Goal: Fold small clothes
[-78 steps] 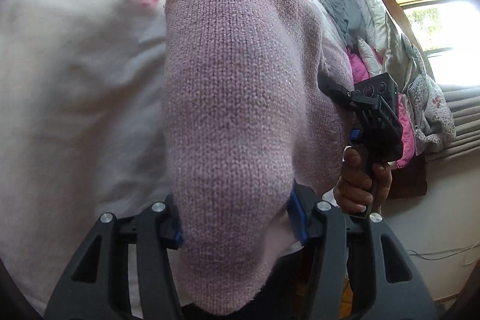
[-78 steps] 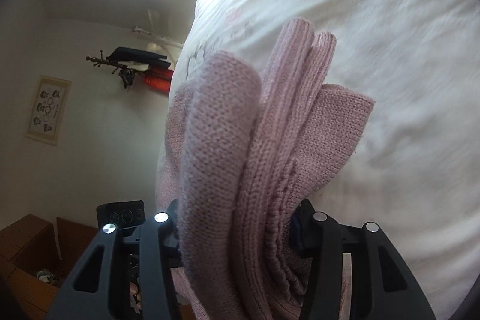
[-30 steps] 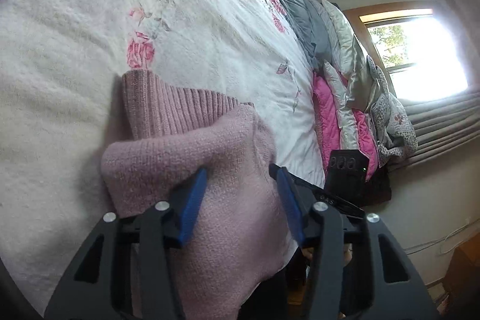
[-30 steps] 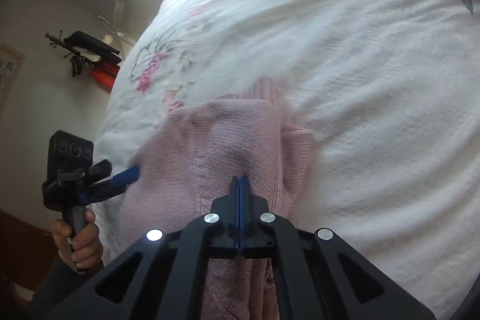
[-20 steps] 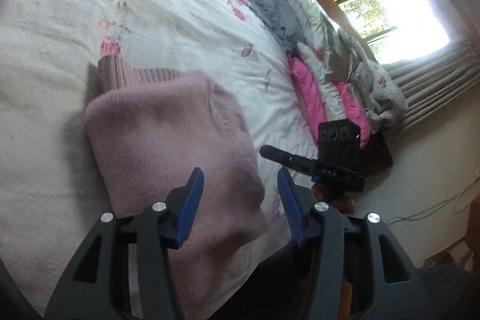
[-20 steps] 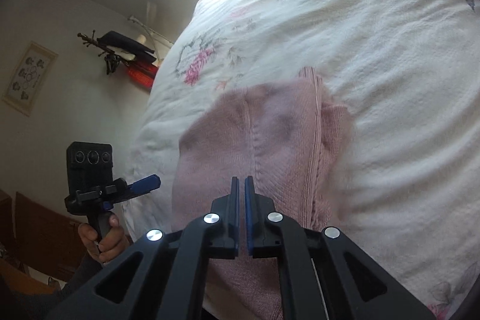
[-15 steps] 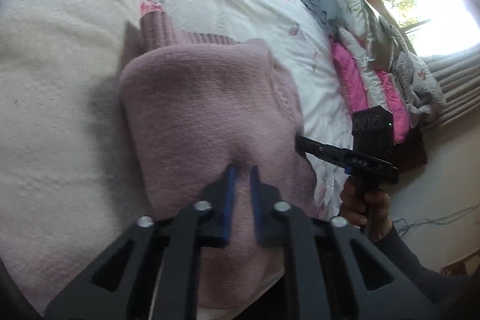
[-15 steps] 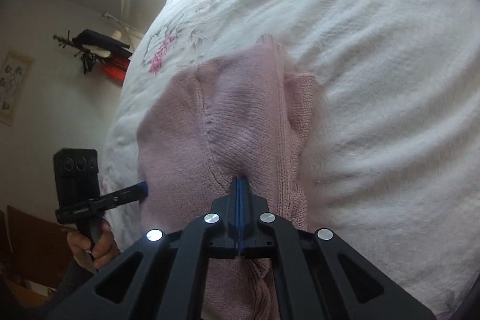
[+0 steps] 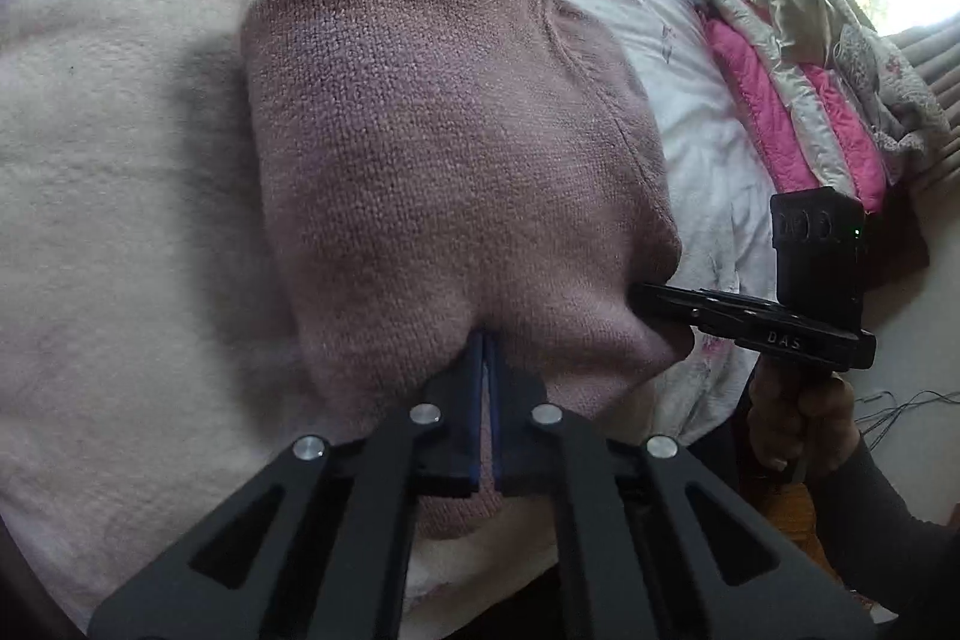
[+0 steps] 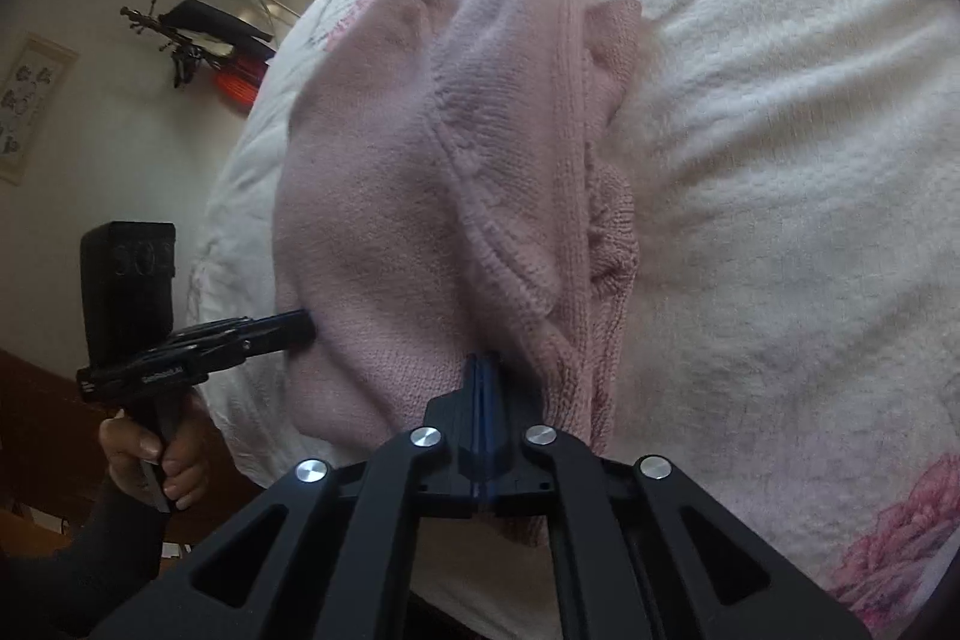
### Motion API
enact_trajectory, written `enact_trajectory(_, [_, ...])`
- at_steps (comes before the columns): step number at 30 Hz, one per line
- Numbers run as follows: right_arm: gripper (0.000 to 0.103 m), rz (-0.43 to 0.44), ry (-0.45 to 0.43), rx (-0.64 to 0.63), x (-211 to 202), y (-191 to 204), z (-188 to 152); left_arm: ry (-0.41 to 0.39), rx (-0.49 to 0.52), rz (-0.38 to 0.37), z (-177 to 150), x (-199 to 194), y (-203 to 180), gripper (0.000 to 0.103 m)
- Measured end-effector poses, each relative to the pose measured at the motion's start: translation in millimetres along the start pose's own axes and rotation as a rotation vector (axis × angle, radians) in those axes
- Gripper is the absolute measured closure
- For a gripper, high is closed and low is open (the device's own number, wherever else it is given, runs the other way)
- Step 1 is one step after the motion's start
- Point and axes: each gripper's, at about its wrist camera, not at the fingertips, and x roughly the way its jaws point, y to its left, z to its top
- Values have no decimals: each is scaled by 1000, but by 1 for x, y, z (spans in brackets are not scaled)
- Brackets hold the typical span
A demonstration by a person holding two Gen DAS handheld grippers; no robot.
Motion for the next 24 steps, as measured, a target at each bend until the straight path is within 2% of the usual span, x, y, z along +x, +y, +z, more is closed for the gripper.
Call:
enact_trajectory(2, [97,13,-23,-24,-13,9,-9,-27,23,-66,-10,-12,-9,54])
enact_trajectory(3, [96,19,-29,-30,-17,11,-14,-24,25,-94,-16,-12,-12,54])
enact_trajectory(4, [95,17,-33,-29,-19,11,-19,-18,29,-91,-22,-7,-12,52])
enact_trajectory(6, [95,-35,-21,-20,-13,6,-28,9,16,13,-33,12,-4,49])
enact_trajectory(7, [99,-63,-1,-16,-5,3,-33,22,-5,34,-38,22,4,50])
enact_trajectory(10, [103,-87,10,2,2,-1,-37,-25,-30,35,-47,16,7,52])
enact_trajectory(13, [94,-86,-37,-18,-16,15,-39,-102,-32,57,-55,-10,-3,36])
enact_trajectory(14, [93,-92,-58,-27,-24,20,-41,-136,-37,74,-59,-23,-5,27])
enact_trajectory(15, [87,-105,-82,-37,-34,26,-45,-169,-39,96,-65,-35,-9,18])
enact_trajectory(16, [75,-127,-106,-49,-42,31,-49,-198,-40,137,-73,-49,-13,12])
enact_trajectory(17, [65,-165,-130,-64,-52,40,-58,-221,-41,206,-81,-61,-20,6])
enact_trajectory(19, [18,-277,-173,-101,-70,64,-75,-265,-16,341,-96,-84,-40,6])
enact_trajectory(21, [3,-398,-220,-137,-88,90,-92,-322,18,434,-114,-107,-61,3])
enact_trajectory(23, [4,-505,-242,-155,-102,112,-109,-366,21,508,-127,-126,-73,3])
enact_trajectory(24, [4,-548,-248,-158,-104,125,-113,-373,7,519,-134,-135,-77,3])
